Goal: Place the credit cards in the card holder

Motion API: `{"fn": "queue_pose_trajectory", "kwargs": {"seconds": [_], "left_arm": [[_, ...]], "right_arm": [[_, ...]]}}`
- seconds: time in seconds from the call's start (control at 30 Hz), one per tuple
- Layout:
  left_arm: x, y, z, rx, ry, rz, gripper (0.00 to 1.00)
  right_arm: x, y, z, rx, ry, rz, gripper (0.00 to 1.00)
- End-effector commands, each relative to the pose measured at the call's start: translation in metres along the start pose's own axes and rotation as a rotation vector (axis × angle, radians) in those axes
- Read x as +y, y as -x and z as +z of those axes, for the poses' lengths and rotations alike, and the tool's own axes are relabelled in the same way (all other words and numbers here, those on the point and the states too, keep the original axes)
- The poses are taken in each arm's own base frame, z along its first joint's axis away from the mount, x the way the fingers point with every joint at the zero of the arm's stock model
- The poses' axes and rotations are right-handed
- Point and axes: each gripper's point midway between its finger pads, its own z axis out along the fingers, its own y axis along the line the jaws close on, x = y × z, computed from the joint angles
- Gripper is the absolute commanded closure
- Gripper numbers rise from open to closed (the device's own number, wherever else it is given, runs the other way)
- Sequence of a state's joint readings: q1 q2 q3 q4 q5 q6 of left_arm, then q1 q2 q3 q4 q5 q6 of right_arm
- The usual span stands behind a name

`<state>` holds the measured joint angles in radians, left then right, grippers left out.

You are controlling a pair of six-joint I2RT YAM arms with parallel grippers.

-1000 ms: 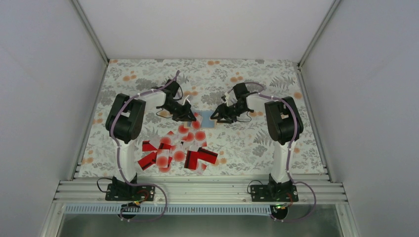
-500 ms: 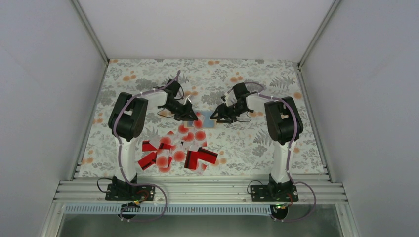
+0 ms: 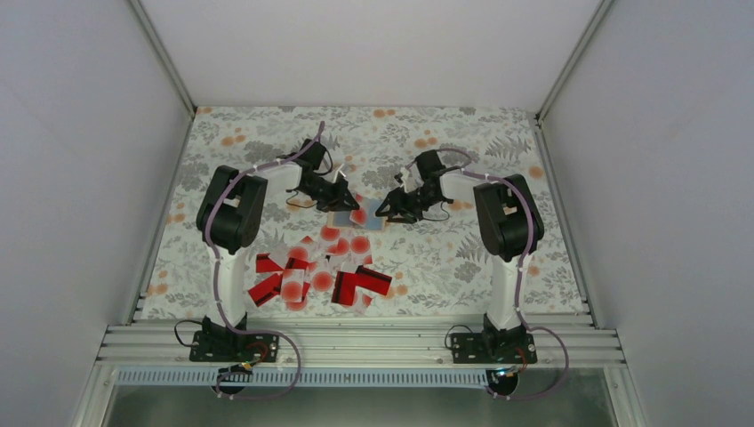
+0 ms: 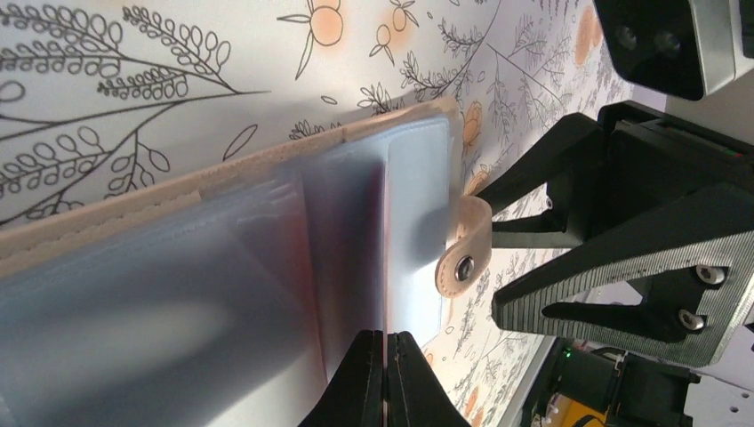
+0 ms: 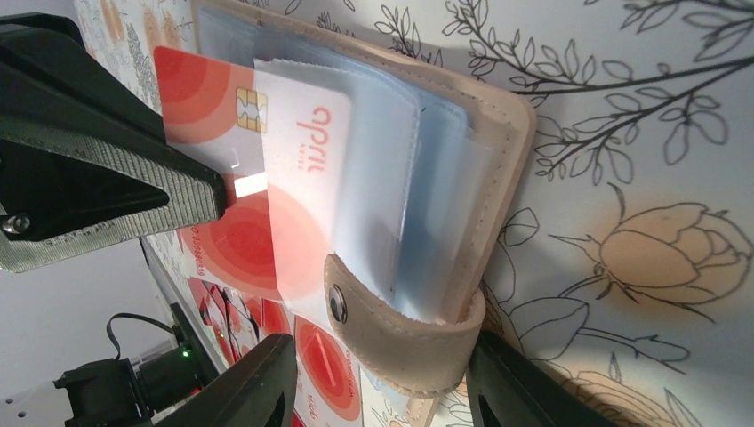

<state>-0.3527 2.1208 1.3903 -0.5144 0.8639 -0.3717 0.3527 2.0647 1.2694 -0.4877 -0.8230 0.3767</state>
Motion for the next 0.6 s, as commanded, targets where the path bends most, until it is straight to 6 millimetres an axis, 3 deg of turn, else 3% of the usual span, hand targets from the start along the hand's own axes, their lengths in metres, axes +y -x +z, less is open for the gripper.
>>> {"fn": "queue_pose_trajectory", "kwargs": {"seconds": [0.0, 0.57], "left_arm": [[0.0034, 0.0108, 0.0028, -0.028, 0.007, 0.016, 0.98], [0.0053, 0.0030, 0.0098, -0.015, -0.007, 0.010, 0.98]], "right_arm": [[-0.0279, -0.0196, 0.0189, 0.056, -0.088, 0.061, 0.51], [-0.0249, -0.0221, 0.0226, 0.056, -0.087, 0.064, 0.51]]}}
